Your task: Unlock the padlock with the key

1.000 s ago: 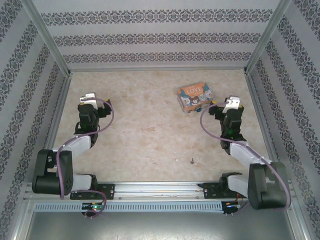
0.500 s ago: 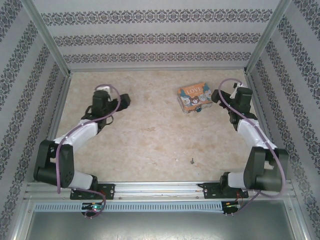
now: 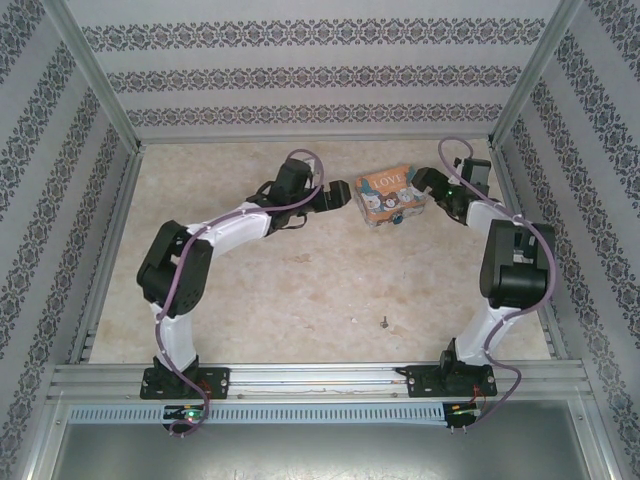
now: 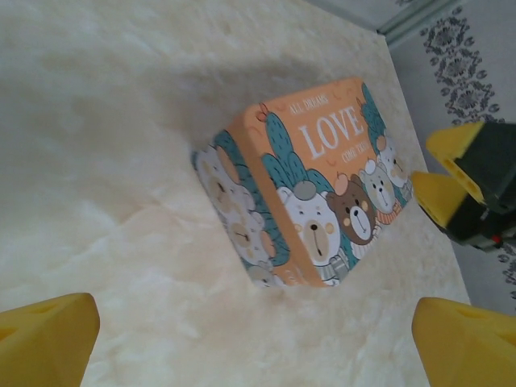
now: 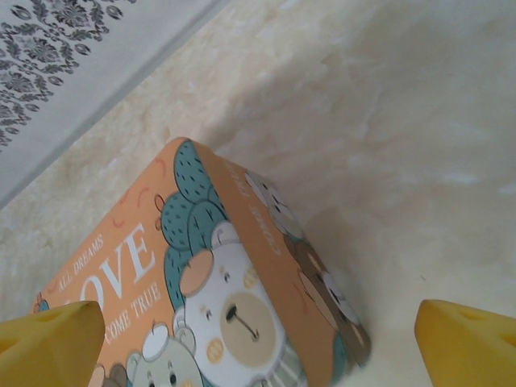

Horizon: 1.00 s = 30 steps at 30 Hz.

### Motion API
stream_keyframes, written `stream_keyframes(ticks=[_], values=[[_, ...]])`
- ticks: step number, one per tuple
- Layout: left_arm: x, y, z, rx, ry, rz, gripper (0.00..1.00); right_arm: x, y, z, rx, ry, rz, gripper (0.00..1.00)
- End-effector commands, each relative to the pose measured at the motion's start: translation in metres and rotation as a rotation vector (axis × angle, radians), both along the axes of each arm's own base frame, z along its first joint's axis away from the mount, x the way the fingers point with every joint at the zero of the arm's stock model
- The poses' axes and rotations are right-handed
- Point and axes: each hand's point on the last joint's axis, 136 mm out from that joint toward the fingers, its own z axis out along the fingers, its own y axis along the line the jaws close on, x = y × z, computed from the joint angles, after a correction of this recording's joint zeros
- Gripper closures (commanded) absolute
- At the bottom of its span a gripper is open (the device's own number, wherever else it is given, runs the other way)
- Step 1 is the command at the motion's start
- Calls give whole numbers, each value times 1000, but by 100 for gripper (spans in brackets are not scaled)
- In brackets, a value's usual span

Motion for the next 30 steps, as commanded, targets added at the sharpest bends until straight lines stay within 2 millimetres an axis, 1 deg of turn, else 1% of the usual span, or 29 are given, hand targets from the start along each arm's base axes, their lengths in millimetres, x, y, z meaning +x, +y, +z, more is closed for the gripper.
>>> stream_keyframes(ticks=[1, 4, 8, 12, 14, 18, 22, 30], values=[[-2, -19, -12, -29, 95, -21, 0, 17, 8, 9, 60, -37, 59, 2], [3, -34, -16, -60, 122, -48, 0, 24, 10, 4, 76, -28, 82, 2], [7, -53, -24, -89, 164, -87, 0, 31, 19, 3, 107, -27, 142, 2], [7, -66, -33, -108, 199, -113, 1, 31, 30, 6, 145, -34, 208, 2], [7, -69, -36, -120, 214, -121, 0, 29, 34, 6, 160, -32, 240, 4], [9, -69, -38, -120, 210, -122, 0, 22, 43, 11, 192, -39, 288, 8], [11, -69, -36, -138, 209, -131, 0, 9, 56, 14, 235, -34, 333, 13], [13, -53, -37, -144, 219, -123, 0, -21, 87, 10, 263, -5, 401, 17]])
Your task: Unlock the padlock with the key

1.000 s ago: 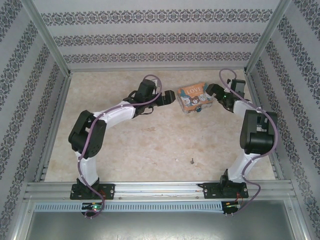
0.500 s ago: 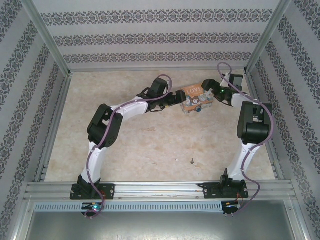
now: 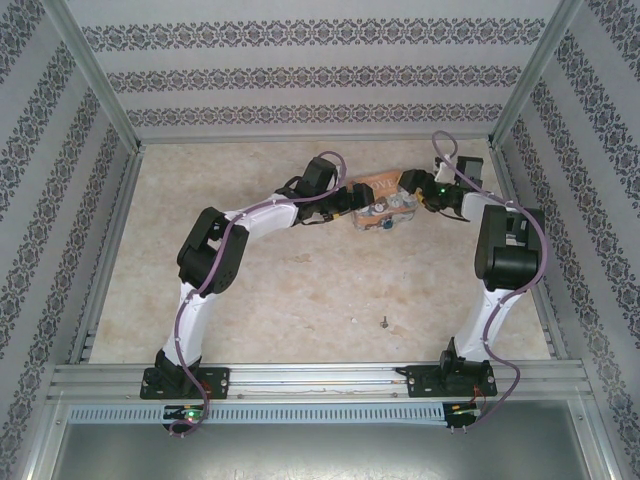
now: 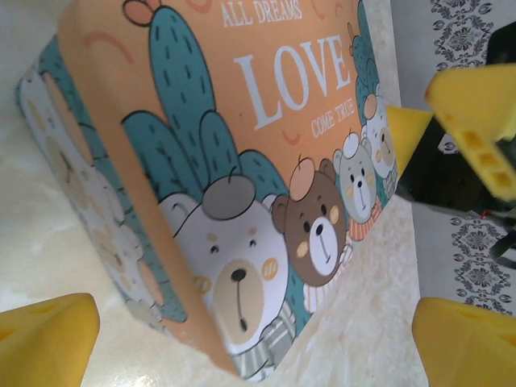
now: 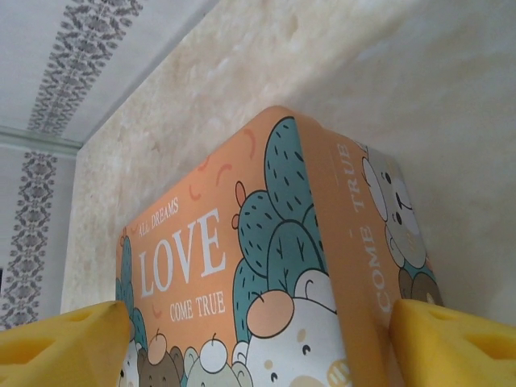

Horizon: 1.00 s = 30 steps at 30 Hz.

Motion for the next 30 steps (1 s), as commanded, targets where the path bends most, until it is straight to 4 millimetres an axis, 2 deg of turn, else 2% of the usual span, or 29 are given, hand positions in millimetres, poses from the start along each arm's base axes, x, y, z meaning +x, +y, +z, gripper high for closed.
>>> stream_keyframes(ticks=[1, 8, 19, 25, 30], values=[[2, 10, 6, -15, 7, 0, 0, -19, 29, 16, 30, -29, 90, 18], [-3, 34, 1, -8, 36, 24, 0, -43, 69, 14, 30, -24, 150, 21], [-14, 95, -2, 35, 45, 112, 0, -87, 139, 4, -30, -1, 210, 22], [-9, 122, -6, 51, 57, 150, 0, -100, 161, 2, -68, 9, 206, 22], [-7, 147, -10, 73, 79, 192, 0, -99, 161, 3, -112, 12, 164, 20]])
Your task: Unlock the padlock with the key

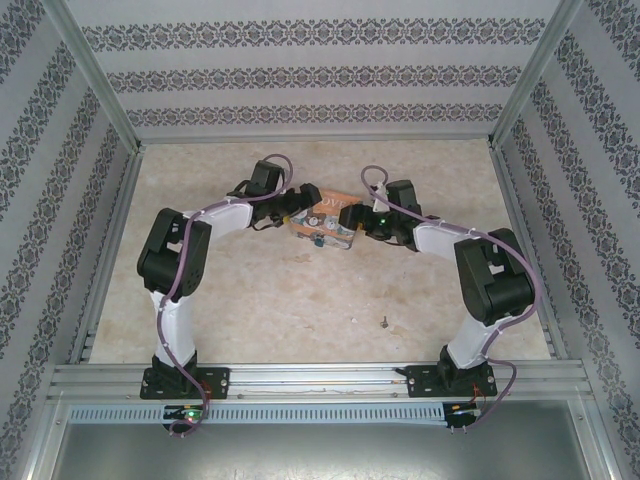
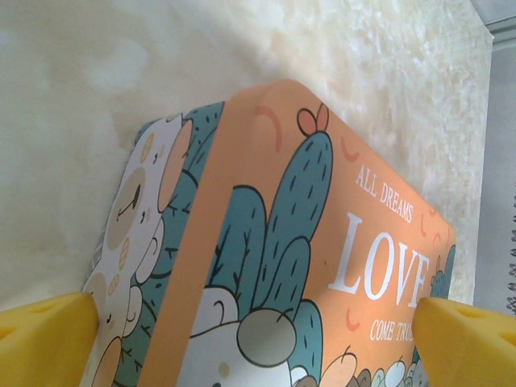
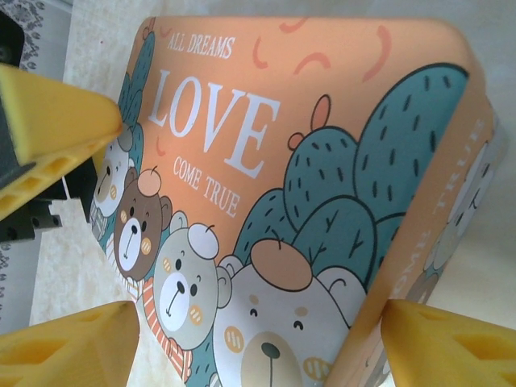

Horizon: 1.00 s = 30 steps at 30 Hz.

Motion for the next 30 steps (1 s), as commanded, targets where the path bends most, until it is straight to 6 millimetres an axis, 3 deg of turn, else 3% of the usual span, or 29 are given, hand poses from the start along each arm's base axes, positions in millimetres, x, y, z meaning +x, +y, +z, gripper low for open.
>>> stream_keyframes(ticks=[1, 5, 8, 16, 23, 30], values=[[-5, 12, 15, -4, -12, -8, 0, -1, -5, 9, -29, -12, -51, 20], [-2, 44, 28, 41, -26, 34, 0, 2, -38, 11, -177, -22, -167, 16], [-4, 73, 49, 112, -83, 63, 1, -5, -65, 25, -315, -25, -233, 13], [-41, 138, 92, 253, -267, 152, 1, -66, -111, 46, -492, 66, -342, 13], [-81, 163, 101, 348, -350, 196, 1, -127, -122, 53, -582, 173, -331, 14], [-100, 174, 86, 354, -354, 261, 1, -181, -118, 47, -639, 264, -291, 20]])
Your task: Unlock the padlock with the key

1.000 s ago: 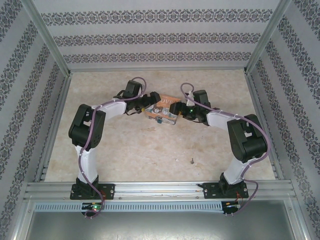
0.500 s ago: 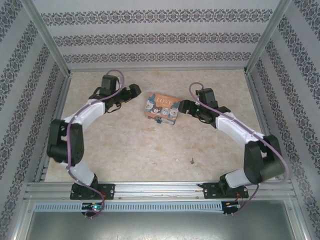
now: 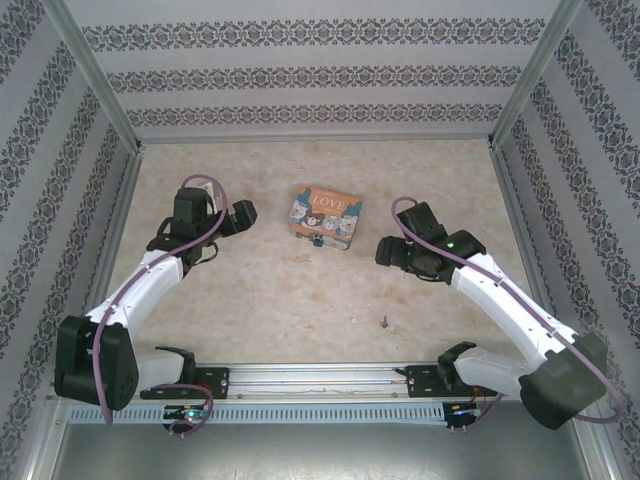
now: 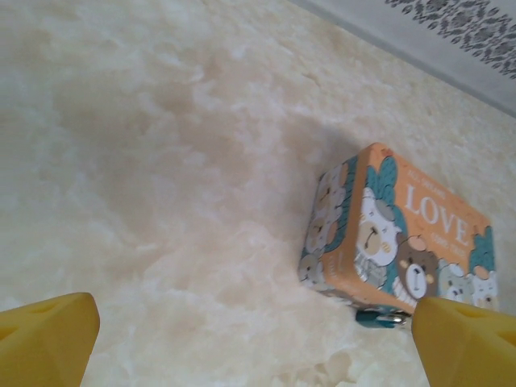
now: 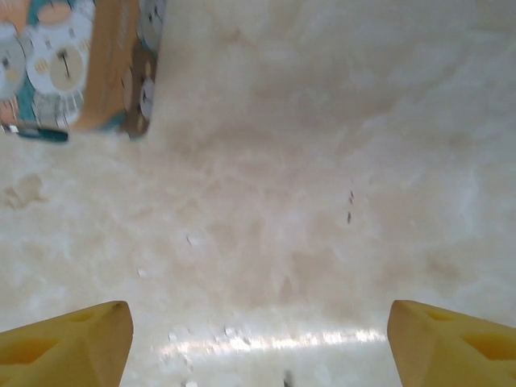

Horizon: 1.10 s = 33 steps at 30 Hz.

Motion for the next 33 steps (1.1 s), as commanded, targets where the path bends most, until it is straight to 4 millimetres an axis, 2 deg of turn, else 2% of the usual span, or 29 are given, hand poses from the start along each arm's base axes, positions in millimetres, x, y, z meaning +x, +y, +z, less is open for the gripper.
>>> stream_keyframes(ticks=[1, 5, 11, 19, 25, 33], values=[[2, 12, 2, 21, -43, 50, 1, -38, -12, -15, -56, 109, -46, 21], [-1, 12, -10, 6, -24, 60, 1, -62, 2, -33, -30, 198, -22, 26], [-4, 15, -21, -21, -18, 95, 1, -92, 10, -63, -58, 337, 22, 34], [-4, 16, -23, -23, -21, 108, 1, -97, 27, -98, -5, 389, 59, 48], [-5, 16, -25, -23, -14, 107, 1, -107, 22, -118, 41, 420, 39, 56], [-3, 15, -27, -20, -1, 98, 1, -112, 19, -126, 131, 407, 6, 62]])
